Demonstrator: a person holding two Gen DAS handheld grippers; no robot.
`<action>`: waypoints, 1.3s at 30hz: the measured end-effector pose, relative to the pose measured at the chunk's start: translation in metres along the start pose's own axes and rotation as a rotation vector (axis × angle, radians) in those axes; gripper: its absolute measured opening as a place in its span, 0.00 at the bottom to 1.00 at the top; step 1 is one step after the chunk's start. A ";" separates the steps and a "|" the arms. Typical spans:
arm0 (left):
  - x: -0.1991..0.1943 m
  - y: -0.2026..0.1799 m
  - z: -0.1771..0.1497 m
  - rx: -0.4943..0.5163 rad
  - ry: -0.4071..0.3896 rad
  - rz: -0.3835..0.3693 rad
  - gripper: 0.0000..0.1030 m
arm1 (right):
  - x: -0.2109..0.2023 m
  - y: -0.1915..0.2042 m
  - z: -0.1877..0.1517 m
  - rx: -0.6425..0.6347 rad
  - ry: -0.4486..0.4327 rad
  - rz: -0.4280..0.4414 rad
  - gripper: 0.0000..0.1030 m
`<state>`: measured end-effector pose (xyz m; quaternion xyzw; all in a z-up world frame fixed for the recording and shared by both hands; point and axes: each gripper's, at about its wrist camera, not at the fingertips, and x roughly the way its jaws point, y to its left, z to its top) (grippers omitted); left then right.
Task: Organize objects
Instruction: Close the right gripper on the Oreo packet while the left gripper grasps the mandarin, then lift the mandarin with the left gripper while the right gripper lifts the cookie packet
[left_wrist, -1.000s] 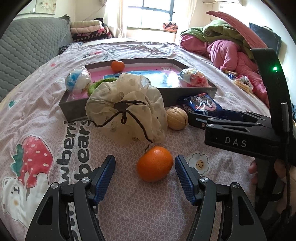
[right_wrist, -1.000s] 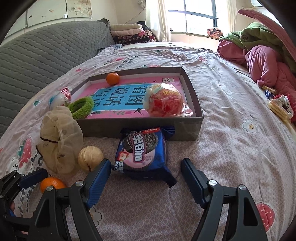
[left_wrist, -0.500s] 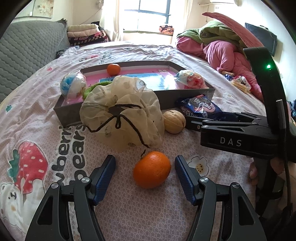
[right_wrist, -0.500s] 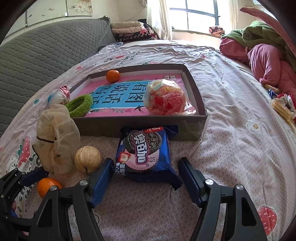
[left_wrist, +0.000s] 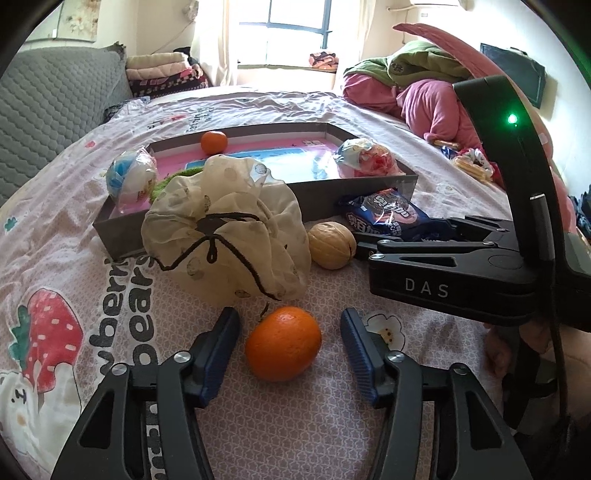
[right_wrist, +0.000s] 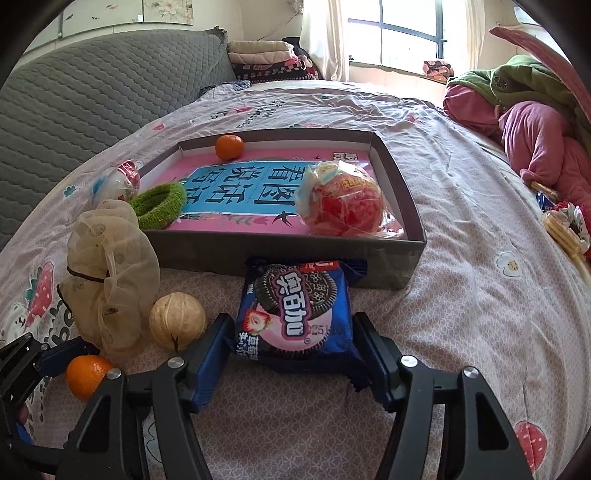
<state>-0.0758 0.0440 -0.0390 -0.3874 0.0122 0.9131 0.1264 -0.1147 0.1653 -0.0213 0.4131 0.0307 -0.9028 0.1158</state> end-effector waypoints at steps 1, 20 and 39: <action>0.001 -0.001 0.000 0.006 0.001 0.002 0.55 | 0.000 0.000 0.000 -0.003 -0.001 -0.001 0.62; -0.005 0.003 -0.002 -0.010 -0.012 -0.024 0.35 | -0.016 -0.009 -0.002 0.054 -0.067 -0.010 0.51; -0.033 0.005 0.001 -0.003 -0.094 -0.018 0.35 | -0.038 -0.010 0.002 0.070 -0.139 0.041 0.51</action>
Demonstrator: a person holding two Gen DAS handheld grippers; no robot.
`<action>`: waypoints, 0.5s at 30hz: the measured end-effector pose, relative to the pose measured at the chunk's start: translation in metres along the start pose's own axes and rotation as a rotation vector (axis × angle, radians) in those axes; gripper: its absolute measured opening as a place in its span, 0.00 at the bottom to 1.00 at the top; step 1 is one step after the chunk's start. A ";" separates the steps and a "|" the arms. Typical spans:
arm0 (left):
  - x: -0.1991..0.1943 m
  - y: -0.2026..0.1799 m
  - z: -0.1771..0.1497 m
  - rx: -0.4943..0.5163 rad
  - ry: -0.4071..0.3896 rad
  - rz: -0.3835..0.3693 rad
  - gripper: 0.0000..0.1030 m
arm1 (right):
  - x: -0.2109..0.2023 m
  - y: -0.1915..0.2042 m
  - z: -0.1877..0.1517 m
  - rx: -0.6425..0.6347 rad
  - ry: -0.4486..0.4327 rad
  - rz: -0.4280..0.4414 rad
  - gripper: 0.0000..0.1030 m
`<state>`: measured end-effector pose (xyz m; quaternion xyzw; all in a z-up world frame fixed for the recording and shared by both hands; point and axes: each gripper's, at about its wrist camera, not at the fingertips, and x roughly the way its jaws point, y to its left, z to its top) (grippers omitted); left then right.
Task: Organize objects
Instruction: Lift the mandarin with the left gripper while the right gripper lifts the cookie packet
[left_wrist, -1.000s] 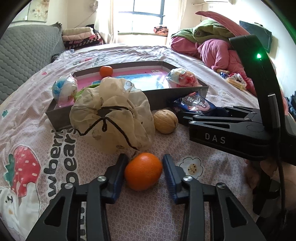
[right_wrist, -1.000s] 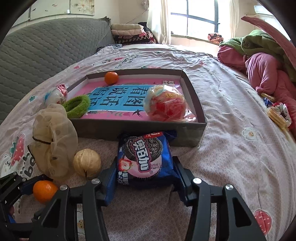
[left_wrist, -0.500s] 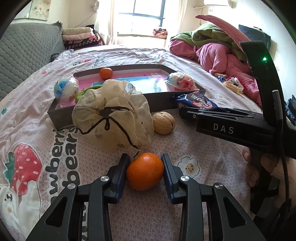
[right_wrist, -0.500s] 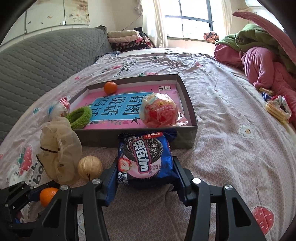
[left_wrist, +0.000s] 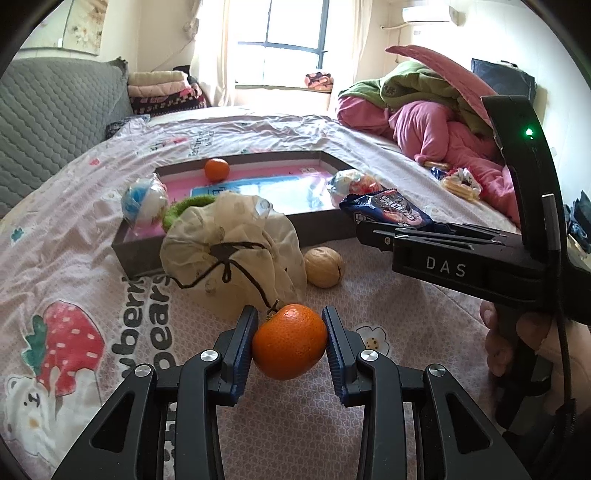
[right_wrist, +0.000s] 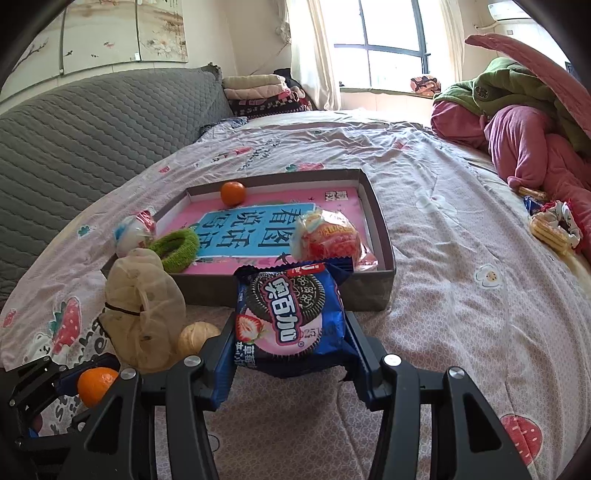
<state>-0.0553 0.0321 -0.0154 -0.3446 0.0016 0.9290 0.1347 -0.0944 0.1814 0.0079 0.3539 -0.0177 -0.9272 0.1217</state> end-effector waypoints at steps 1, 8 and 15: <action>-0.002 0.000 0.000 -0.001 -0.004 0.002 0.35 | -0.002 0.001 0.001 -0.007 -0.007 0.002 0.51; -0.010 0.002 0.003 -0.007 -0.020 0.028 0.35 | -0.008 0.008 0.002 -0.043 -0.029 0.012 0.51; -0.020 -0.001 0.007 0.009 -0.048 0.064 0.35 | -0.015 0.012 0.004 -0.058 -0.053 0.022 0.51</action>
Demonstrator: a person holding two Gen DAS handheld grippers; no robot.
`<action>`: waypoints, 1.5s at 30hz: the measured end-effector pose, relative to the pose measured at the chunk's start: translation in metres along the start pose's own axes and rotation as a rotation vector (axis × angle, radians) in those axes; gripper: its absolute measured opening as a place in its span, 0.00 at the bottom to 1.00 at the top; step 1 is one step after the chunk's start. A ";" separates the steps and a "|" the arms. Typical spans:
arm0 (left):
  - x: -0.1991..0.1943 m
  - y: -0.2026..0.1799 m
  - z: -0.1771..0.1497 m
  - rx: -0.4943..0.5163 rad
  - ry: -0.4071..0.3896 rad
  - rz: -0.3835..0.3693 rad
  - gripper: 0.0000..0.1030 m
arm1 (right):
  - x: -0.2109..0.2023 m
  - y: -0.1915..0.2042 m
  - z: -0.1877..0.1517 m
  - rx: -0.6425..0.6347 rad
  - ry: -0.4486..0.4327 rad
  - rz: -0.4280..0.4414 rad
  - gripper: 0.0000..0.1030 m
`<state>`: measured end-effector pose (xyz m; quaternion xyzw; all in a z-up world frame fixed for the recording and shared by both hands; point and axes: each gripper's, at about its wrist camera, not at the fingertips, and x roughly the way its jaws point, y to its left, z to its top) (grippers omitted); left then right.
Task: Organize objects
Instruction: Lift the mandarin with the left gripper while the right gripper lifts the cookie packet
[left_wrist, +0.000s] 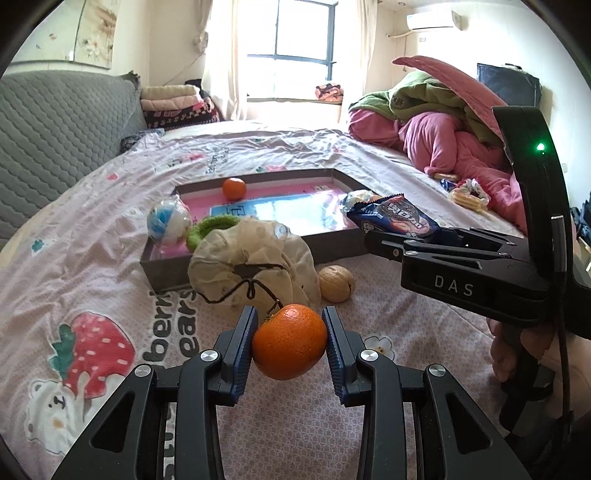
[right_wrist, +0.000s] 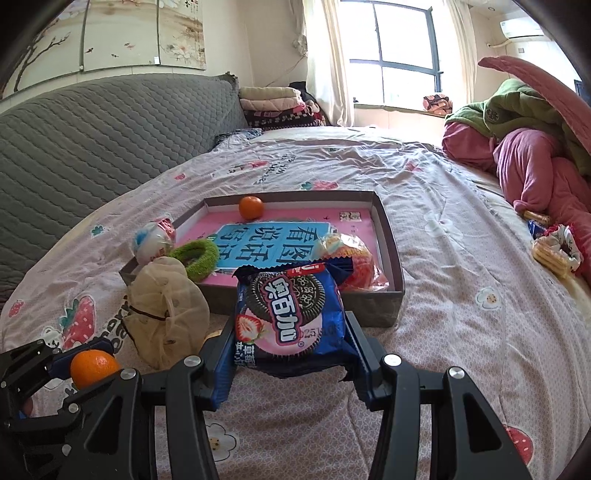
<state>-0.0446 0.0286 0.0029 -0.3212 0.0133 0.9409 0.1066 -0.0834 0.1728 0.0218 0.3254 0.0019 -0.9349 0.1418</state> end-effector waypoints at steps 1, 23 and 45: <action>-0.002 0.000 0.000 -0.001 -0.002 0.001 0.35 | -0.001 0.000 0.000 -0.003 -0.003 0.000 0.51; -0.015 0.002 0.007 -0.016 -0.037 0.040 0.35 | -0.016 0.006 0.003 -0.028 -0.051 0.026 0.51; -0.018 0.012 0.011 -0.038 -0.059 0.036 0.35 | -0.031 0.010 0.006 -0.042 -0.135 0.043 0.51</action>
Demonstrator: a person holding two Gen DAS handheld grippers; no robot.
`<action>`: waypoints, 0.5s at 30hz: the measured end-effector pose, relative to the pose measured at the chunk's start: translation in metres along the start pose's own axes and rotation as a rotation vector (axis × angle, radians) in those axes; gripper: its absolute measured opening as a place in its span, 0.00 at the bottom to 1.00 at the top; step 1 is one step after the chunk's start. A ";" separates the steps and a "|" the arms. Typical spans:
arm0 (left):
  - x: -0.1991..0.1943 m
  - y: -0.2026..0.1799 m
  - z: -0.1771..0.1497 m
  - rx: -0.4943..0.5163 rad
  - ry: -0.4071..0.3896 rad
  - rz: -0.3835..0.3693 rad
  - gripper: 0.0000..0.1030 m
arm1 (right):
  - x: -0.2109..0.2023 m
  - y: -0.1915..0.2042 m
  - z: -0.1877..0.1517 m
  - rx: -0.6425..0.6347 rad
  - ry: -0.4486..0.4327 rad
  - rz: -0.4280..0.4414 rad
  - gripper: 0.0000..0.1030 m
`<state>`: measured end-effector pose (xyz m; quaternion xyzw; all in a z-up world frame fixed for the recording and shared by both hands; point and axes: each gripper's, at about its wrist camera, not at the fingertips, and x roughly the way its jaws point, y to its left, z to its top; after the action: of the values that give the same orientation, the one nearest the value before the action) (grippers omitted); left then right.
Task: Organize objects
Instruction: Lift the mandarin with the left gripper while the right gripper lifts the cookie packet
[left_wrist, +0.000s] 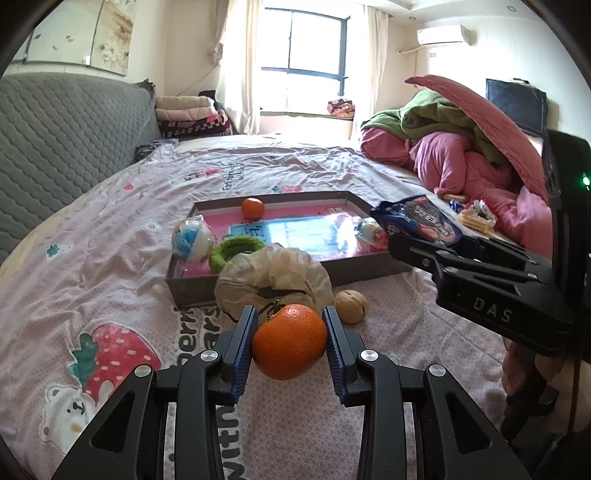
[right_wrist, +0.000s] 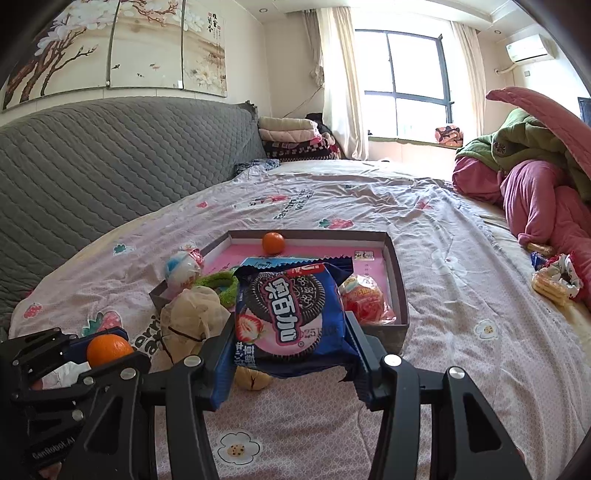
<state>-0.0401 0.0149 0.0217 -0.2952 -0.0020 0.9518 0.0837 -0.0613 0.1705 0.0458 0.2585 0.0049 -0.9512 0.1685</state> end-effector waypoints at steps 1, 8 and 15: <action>-0.001 0.002 0.001 -0.005 -0.003 0.004 0.35 | -0.001 0.000 0.000 -0.002 -0.004 -0.001 0.51; -0.001 0.006 0.004 -0.019 -0.010 0.008 0.36 | -0.005 0.000 0.001 -0.006 -0.020 -0.005 0.51; 0.001 0.008 0.007 -0.025 -0.014 0.004 0.36 | -0.006 0.004 0.001 -0.022 -0.028 -0.017 0.51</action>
<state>-0.0460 0.0073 0.0267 -0.2895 -0.0139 0.9539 0.0783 -0.0557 0.1681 0.0497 0.2431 0.0150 -0.9561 0.1631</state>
